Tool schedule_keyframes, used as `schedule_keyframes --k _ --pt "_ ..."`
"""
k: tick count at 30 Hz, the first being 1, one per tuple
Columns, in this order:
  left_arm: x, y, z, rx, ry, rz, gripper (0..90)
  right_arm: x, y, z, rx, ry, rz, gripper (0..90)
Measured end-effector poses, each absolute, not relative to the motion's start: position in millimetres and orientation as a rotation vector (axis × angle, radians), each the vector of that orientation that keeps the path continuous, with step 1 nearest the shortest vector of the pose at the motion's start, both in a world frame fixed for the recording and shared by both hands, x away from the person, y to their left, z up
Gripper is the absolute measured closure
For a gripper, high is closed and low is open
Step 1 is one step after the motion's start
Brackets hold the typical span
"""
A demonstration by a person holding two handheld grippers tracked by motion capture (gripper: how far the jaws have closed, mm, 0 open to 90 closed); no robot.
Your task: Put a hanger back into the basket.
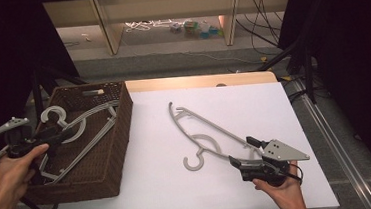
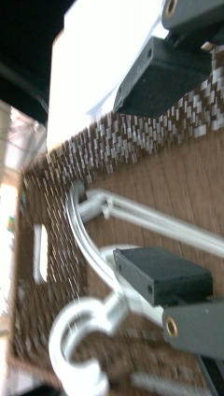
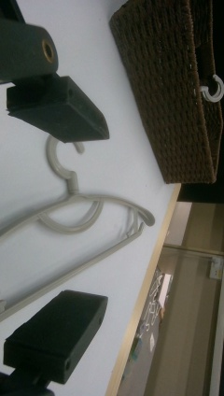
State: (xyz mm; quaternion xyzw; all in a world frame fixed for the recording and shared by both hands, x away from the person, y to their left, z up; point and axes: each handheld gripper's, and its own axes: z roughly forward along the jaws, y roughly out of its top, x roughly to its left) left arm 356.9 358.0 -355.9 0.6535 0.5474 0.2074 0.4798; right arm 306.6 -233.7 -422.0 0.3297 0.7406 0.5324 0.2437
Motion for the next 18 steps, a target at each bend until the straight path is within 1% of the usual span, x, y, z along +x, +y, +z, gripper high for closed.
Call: schedule_keyframes --k 2,6,9,12,14,18 --pt "347 344 -350 1.591 1.290 0.479 21.0 306 -233 -423 0.896 2.031 1.469 17.8" --pt "326 316 -342 1.523 1.219 0.435 20.7 308 -233 -423 0.874 2.016 1.451 17.7" --pt "317 295 -343 1.532 1.159 0.405 20.4 306 -232 -423 0.891 2.035 1.455 17.7" --pt "309 267 -352 1.573 1.099 0.397 18.3 308 -232 -422 0.863 2.010 1.473 17.6" --pt "307 252 -360 1.559 1.062 0.385 18.3 307 -233 -421 0.870 2.018 1.460 17.6" --pt "309 232 -375 1.564 0.980 0.346 17.8 309 -233 -424 0.873 2.009 1.478 17.5"
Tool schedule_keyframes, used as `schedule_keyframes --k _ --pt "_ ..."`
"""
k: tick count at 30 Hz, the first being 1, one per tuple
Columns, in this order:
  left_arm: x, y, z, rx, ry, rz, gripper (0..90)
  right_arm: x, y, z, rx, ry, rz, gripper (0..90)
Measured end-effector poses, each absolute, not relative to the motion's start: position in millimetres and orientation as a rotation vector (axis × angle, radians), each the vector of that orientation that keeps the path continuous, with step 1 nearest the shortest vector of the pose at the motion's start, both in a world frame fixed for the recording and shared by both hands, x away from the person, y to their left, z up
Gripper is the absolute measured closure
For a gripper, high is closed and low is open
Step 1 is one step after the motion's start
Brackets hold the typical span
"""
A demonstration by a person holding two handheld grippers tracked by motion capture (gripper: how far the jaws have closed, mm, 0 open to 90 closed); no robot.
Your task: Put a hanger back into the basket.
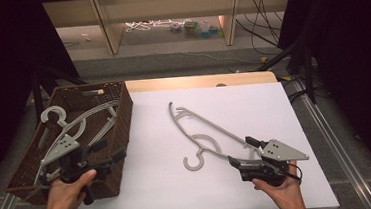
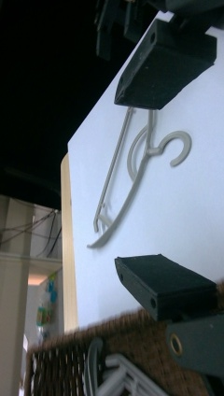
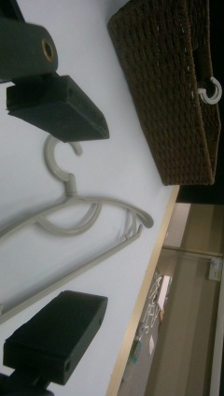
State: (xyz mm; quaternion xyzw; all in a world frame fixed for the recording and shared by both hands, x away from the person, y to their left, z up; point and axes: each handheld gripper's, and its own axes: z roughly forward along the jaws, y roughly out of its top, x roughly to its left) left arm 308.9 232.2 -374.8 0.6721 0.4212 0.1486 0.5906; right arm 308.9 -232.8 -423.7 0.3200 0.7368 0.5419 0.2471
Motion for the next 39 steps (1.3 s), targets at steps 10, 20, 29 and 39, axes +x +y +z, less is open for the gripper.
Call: schedule_keyframes --k 10,20,29,39 --pt "307 214 -394 1.617 0.903 0.405 17.7 310 -235 -426 0.876 2.019 1.473 17.3" --pt "300 205 -411 1.604 0.843 0.483 16.4 311 -229 -430 0.882 2.064 1.461 16.8" --pt "290 197 -427 1.636 0.830 0.518 16.5 311 -226 -433 0.867 2.085 1.456 16.4" --pt "288 199 -428 1.629 0.860 0.542 16.5 315 -221 -436 0.855 2.122 1.411 16.1"
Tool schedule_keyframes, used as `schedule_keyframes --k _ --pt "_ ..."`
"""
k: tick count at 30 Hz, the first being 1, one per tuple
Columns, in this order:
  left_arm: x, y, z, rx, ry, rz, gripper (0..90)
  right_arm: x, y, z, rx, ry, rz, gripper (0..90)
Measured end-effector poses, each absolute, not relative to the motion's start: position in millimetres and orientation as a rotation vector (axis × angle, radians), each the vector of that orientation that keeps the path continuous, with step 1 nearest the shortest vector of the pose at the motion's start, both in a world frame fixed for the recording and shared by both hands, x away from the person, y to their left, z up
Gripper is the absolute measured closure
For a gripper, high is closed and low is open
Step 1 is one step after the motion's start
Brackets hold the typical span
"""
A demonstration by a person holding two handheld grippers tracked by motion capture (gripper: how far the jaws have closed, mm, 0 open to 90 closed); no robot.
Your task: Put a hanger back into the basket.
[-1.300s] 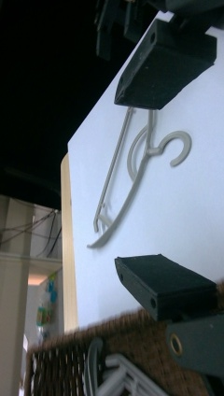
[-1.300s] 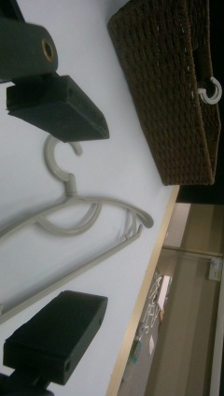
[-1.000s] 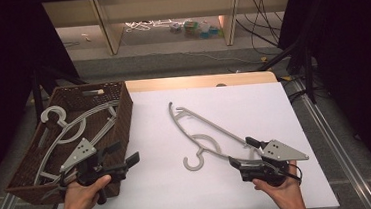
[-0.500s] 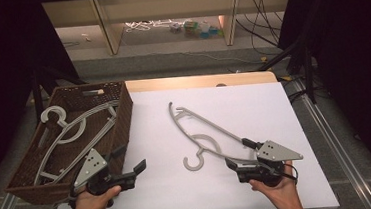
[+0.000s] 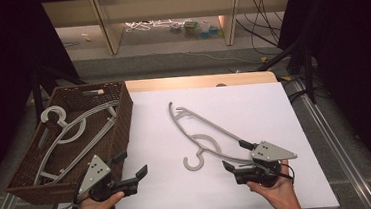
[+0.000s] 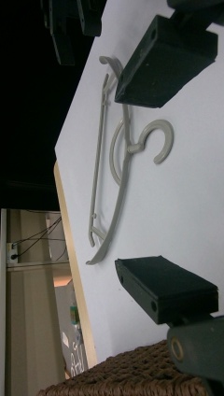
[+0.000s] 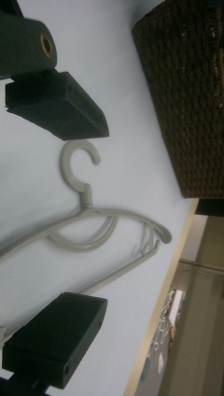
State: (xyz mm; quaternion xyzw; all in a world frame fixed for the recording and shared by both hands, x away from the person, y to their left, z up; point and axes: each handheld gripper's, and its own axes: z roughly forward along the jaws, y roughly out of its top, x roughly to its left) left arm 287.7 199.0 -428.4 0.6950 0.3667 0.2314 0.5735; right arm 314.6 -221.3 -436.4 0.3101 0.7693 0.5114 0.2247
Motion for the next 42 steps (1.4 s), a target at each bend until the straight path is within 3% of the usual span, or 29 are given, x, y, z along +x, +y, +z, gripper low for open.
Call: schedule_keyframes --k 10,17,20,33,42 --pt "287 197 -429 1.645 0.824 0.529 16.5 335 -214 -443 0.799 2.327 1.210 17.3" --pt "289 196 -430 1.660 0.811 0.522 16.4 354 -211 -445 0.791 2.481 1.070 26.8" --pt "289 196 -430 1.674 0.804 0.525 16.5 368 -209 -452 0.762 2.575 0.988 37.7" --pt "290 196 -431 1.672 0.800 0.525 16.5 404 -193 -465 0.801 2.786 0.693 60.9" --pt "289 196 -431 1.676 0.793 0.525 16.8 418 -185 -463 0.837 2.868 0.580 69.4"
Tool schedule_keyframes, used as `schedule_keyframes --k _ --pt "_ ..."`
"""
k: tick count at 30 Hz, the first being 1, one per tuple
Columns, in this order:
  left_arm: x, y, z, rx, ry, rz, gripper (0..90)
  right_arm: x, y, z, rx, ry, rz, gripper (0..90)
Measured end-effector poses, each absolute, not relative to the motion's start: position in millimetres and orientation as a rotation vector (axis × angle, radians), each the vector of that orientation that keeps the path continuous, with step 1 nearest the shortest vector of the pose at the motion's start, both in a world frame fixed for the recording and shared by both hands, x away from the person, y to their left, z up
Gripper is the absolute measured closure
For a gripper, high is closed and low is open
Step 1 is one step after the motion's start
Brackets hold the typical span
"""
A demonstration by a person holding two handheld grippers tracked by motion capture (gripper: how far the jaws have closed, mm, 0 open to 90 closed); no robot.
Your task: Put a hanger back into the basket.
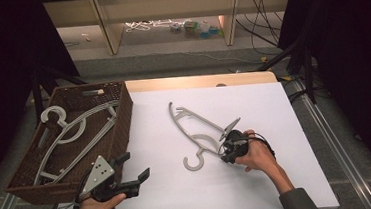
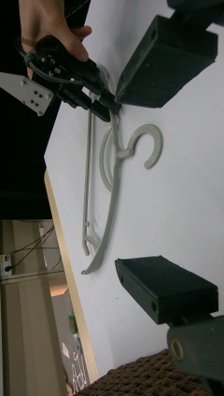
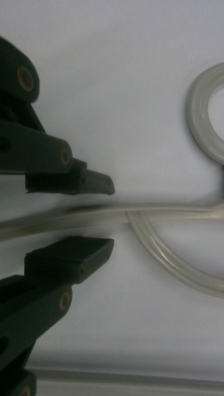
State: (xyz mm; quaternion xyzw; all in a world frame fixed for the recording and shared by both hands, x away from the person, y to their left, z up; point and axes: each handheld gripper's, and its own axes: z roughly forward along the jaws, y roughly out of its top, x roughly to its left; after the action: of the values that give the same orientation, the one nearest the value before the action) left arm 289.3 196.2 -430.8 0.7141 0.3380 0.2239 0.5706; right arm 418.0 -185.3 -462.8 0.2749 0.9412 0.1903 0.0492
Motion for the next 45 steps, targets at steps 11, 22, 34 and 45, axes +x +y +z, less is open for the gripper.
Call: schedule_keyframes --k 11,22,34,45 --pt "288 194 -431 1.674 0.790 0.510 17.2 419 -177 -461 0.749 2.895 0.489 77.3" --pt "287 190 -430 1.724 0.756 0.577 19.2 413 -175 -460 0.570 2.899 0.474 82.1" --pt "290 154 -428 1.829 0.586 0.667 22.7 391 -179 -441 0.397 2.826 0.507 82.2" --pt "329 117 -442 2.007 0.579 0.659 26.9 369 -169 -430 0.277 2.801 0.530 82.3"
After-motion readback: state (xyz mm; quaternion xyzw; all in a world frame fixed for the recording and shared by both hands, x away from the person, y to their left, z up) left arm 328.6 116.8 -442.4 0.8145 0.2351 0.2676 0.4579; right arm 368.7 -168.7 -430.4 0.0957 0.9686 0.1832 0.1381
